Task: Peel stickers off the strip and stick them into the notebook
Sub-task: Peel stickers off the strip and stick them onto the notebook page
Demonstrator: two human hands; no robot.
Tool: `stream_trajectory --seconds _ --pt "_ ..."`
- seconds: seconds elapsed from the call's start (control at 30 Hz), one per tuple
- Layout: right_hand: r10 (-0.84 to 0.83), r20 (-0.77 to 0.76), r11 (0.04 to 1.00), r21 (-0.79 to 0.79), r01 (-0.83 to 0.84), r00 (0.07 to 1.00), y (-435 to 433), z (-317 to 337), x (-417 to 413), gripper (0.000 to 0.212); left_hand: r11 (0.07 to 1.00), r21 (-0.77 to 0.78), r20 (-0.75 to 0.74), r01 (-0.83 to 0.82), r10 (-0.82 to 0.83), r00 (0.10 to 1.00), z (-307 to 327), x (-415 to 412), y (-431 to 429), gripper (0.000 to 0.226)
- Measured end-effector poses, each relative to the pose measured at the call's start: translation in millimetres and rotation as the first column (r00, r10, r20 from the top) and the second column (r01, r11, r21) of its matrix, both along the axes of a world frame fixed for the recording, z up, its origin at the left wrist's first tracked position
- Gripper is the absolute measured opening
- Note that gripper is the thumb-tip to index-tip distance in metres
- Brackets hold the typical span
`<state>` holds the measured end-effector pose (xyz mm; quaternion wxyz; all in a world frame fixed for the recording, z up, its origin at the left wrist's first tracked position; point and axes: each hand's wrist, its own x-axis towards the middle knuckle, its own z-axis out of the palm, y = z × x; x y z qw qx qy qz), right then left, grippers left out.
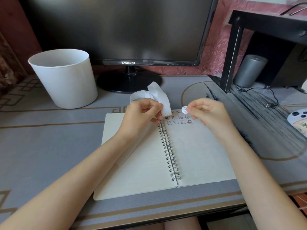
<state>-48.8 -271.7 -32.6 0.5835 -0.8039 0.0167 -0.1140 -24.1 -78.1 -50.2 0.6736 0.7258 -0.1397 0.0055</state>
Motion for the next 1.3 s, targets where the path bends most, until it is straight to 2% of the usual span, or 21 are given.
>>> stream_trajectory --seconds 0.1,0.23,0.47,1.3 --pt "-0.090 -0.147 0.995 -0.055 0.083 0.985 -10 -4 2 0.009 1.000 0.004 0.005 0.003 -0.003 1.000 0 0 0 0.022" --pt "-0.175 -0.192 0.982 -0.100 0.158 0.966 -17 -4 1 0.003 1.000 0.005 0.003 -0.004 0.004 1.000 0 1 1 0.023" --pt "-0.182 -0.269 0.976 -0.162 0.142 0.946 -21 -2 -1 0.005 1.000 0.010 0.006 -0.004 0.004 1.000 0 0 0 0.022" --pt "-0.170 -0.245 0.963 -0.248 0.108 0.954 -24 -7 2 0.015 1.000 0.010 0.004 0.000 0.000 1.000 0 0 1 0.022"
